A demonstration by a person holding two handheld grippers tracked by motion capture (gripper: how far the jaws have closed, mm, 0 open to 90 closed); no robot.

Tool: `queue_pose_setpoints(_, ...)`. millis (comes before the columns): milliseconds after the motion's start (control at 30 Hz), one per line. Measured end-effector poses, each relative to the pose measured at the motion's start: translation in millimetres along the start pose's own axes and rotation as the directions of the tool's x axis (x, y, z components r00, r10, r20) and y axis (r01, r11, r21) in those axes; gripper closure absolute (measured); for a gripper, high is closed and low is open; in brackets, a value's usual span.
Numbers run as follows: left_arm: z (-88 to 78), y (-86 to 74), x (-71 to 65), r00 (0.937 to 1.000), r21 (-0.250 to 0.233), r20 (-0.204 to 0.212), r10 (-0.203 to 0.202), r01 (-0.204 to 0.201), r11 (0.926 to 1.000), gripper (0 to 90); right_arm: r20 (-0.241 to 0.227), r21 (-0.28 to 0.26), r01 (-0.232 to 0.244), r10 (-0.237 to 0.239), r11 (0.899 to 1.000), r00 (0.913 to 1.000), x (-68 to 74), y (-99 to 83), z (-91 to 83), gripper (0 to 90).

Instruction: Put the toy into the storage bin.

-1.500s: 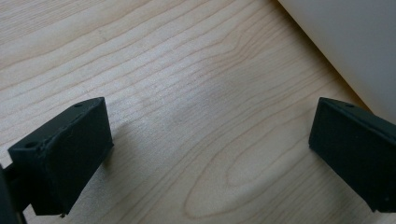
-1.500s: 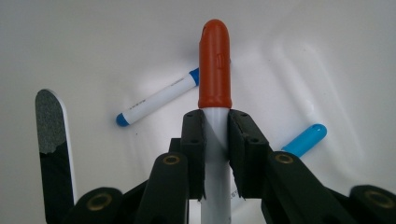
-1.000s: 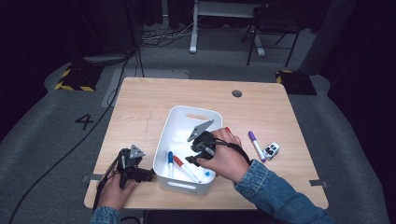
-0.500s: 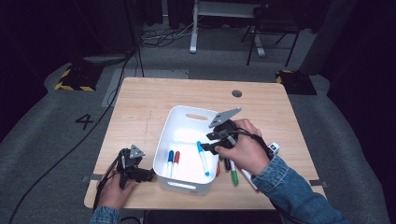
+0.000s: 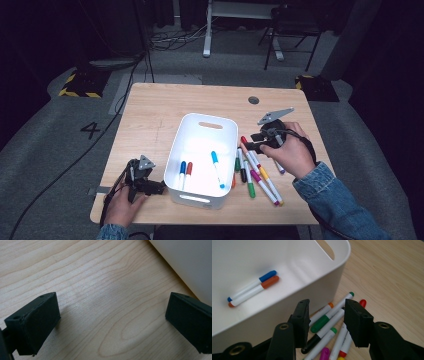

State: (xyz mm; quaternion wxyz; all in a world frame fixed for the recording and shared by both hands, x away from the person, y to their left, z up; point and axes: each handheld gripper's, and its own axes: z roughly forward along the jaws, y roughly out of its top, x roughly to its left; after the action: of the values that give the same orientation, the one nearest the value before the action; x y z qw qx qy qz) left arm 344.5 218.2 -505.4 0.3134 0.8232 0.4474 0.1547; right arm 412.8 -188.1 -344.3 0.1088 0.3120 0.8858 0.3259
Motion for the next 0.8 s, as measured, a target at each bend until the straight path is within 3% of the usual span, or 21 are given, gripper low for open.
queue_pose_setpoints(67, 0.0, 0.0, 0.0, 1.0000, 0.000, 0.000, 0.000, 0.000, 1.0000, 0.0, 0.012, 0.015, -0.034, 0.034, 0.999, 0.9994, -8.7, -7.3, 1.0, 56.4)
queue_pose_setpoints(533, -0.2, -0.4, -0.2, 1.0000, 0.001, 0.000, -0.003, 0.003, 1.0000, 0.0, 0.094, 0.095, -0.139, 0.130, 0.986, 0.9871, -56.7, -43.6, 22.8, 58.1)
queue_pose_setpoints(800, -0.1, -0.4, -0.2, 1.0000, 0.001, 0.000, -0.002, 0.002, 1.0000, 0.0, 0.140, 0.168, -0.212, 0.190, 0.963, 0.9718, -78.2, -66.5, 39.3, 60.2)
